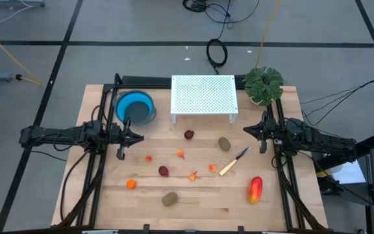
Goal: Pick & Place Fruit
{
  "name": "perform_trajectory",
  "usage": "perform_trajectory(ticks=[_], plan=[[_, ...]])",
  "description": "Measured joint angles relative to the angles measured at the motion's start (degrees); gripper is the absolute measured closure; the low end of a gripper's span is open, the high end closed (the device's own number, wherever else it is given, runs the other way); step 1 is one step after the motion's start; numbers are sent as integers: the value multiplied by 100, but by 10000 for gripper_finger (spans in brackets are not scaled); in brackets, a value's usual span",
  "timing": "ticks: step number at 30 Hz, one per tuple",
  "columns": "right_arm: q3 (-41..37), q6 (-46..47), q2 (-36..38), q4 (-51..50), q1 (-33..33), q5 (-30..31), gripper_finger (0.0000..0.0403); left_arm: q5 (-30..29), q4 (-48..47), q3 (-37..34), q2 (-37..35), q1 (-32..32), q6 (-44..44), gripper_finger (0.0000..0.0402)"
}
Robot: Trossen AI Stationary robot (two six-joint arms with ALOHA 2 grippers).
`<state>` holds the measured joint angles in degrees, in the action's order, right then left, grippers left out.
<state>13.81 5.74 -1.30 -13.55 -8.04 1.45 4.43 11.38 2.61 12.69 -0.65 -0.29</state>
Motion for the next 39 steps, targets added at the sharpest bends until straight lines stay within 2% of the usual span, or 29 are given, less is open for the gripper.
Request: perform_trajectory(ticks=[8,12,16,21,24,30,39], plan=[[0,0,1,0,-1,-1,399,-85,235,0,6,-2,-123,376],[-1,0,2,-1,-1,0,398,-743,988,0,4,-2,-853,376],[-1,0,2,1,1,-2,399,-1562,1729,0,4,-2,-931,376],[-1,0,2,1,1,-1,399,-1665,2124,119,28,27,-828,376],[-1,0,1,1,1,0,399,-1754,1779,513,286,126,-673,376],[1,0,2,2,0,-1,399,-2589,214,1939,1510,303,-830,376],[0,0,2,1,0,0,398,-2704,-1711,4050,3501,319,-2068,376]])
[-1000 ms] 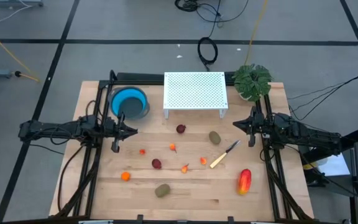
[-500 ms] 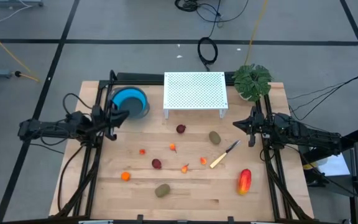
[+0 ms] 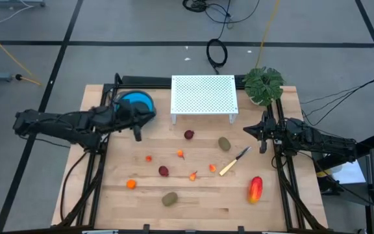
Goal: Pick & Place Fruit
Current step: Put the blue strainer bowl on the shelf
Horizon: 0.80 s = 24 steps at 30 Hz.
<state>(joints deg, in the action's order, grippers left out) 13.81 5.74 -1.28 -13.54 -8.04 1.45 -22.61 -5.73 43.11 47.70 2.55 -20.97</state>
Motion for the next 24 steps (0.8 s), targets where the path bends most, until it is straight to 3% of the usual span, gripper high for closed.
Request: perform_trajectory(ticks=[12,24], plan=[[-1,0,0,0,-1,-2,399,-42,-2996,1832,1544,-46,-2537,376],[1,0,0,-2,1,-2,399,87,-4284,2147,1873,-381,-4833,376]])
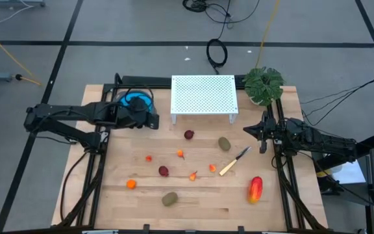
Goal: Pick & Place Fruit
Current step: Put the blue strainer bowl on the shelf
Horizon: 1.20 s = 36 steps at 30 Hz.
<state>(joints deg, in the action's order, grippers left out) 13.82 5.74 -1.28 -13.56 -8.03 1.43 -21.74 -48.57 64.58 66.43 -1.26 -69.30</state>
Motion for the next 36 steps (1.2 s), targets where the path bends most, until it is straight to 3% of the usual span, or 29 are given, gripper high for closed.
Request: perform_trajectory(ticks=[6,11,22,29,36], plan=[[0,0,0,0,0,0,399,609,-1167,0,0,-72,-1146,376],[-2,0,0,0,0,0,399,674,-1893,0,0,-27,-1323,376],[-1,0,0,2,0,0,399,638,-2274,-213,0,-145,-1664,376],[0,0,0,1,-2,0,399,383,-2807,-560,-17,-629,-2253,376],[0,0,0,1,-2,0,398,352,-2800,-784,-136,-1299,-1819,368]])
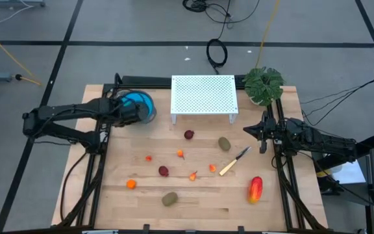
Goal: Pick & Place Fruit
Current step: Put the blue strainer bowl on the shelf
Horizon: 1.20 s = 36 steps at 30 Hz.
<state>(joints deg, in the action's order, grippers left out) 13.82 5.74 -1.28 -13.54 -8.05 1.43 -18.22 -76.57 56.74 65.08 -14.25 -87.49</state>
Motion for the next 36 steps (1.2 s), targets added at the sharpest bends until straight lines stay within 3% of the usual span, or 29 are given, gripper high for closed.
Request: perform_trajectory(ticks=[4,12,17,23,36], plan=[[0,0,0,-1,1,0,399,-37,18,-70,-28,-414,255,322],[1,0,0,0,2,2,399,31,42,-404,-31,-1273,224,177],[-1,0,-2,0,1,0,398,186,436,-722,-31,-1739,250,123],[0,0,-2,-2,2,1,399,350,1201,-1075,-31,-2248,505,109],[0,0,-1,0,1,1,399,671,1847,-1845,-31,-2773,640,135]])
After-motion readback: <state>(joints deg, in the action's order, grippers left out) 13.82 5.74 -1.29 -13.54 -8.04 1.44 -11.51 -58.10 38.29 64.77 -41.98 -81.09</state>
